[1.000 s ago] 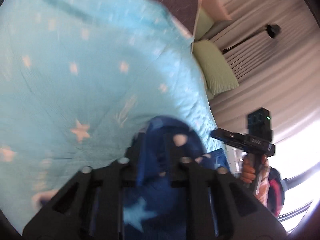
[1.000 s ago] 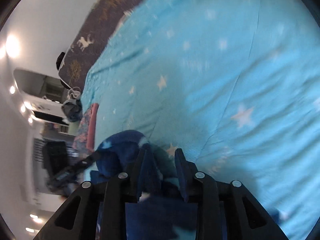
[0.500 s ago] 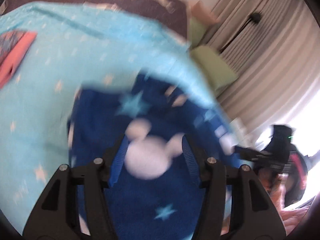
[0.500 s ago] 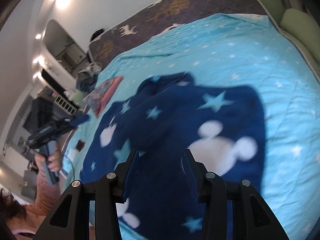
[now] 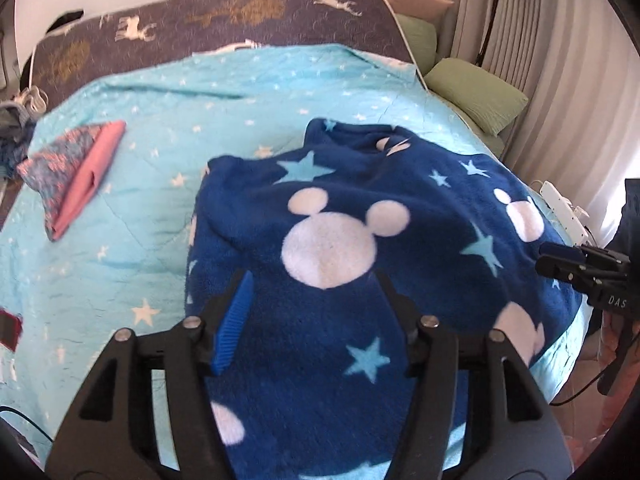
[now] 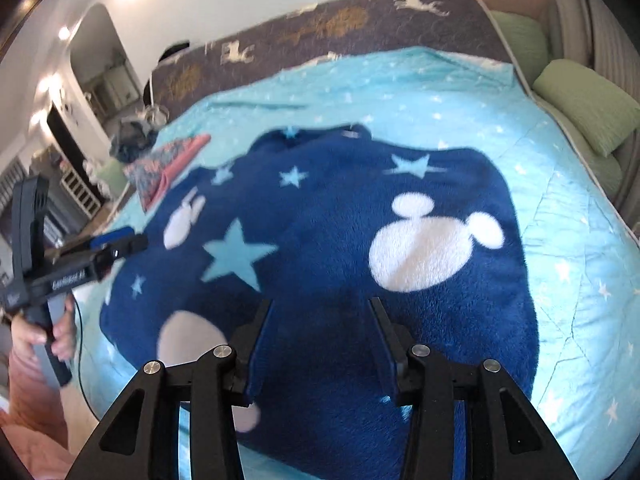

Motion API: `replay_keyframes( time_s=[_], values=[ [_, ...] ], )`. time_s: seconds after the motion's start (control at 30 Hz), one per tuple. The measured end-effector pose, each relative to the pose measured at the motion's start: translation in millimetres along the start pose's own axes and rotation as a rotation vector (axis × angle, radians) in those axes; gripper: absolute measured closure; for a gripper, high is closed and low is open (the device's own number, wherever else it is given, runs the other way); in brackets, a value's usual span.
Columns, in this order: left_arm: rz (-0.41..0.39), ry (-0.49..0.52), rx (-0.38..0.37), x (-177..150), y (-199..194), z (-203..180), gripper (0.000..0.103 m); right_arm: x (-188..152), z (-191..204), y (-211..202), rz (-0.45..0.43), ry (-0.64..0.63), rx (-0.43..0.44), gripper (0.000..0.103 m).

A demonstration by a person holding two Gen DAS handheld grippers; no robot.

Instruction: Fold small clothes

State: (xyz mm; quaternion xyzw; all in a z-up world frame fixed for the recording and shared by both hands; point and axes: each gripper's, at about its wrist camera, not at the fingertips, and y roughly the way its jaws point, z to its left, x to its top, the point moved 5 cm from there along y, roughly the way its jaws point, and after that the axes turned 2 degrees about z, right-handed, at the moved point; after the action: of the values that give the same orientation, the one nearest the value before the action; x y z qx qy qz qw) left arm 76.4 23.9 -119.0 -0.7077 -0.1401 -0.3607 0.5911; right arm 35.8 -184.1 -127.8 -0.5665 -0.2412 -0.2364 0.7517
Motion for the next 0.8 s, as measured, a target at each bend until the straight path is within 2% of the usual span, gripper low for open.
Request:
replay_keyframes(
  time_s=[0.17,0.37,0.43,0.47,0.53,0.6,0.7,0.8],
  values=[
    [-0.012,0.036,0.035,-6,-5,-3,0.036,-3,15,-14,-0.071,-0.042,-0.012,0.057],
    [0.014,0.009,0.068,-19,-1,5,0.035,-7,31,-8,-0.063,-0.022,0.061,0.056],
    [0.038,-0.03,0.098,-26,3,16,0.035,-14,35,5,-0.005,-0.036,0.042,0.055],
    [0.049,-0.046,0.113,-30,4,23,0.035,-23,33,22,0.072,-0.044,-0.003,0.052],
    [0.076,-0.098,0.141,-44,8,45,0.034,-33,31,36,0.109,-0.048,-0.016,0.052],
    [0.093,-0.179,0.082,-63,7,66,0.025,-34,35,32,0.081,-0.064,-0.035,0.052],
    [0.091,-0.278,-0.011,-81,-2,83,0.025,-31,43,24,0.069,-0.087,-0.059,0.052],
    [0.082,-0.32,-0.059,-92,-12,92,0.024,-25,56,12,0.04,-0.097,-0.01,0.052]
  ],
)
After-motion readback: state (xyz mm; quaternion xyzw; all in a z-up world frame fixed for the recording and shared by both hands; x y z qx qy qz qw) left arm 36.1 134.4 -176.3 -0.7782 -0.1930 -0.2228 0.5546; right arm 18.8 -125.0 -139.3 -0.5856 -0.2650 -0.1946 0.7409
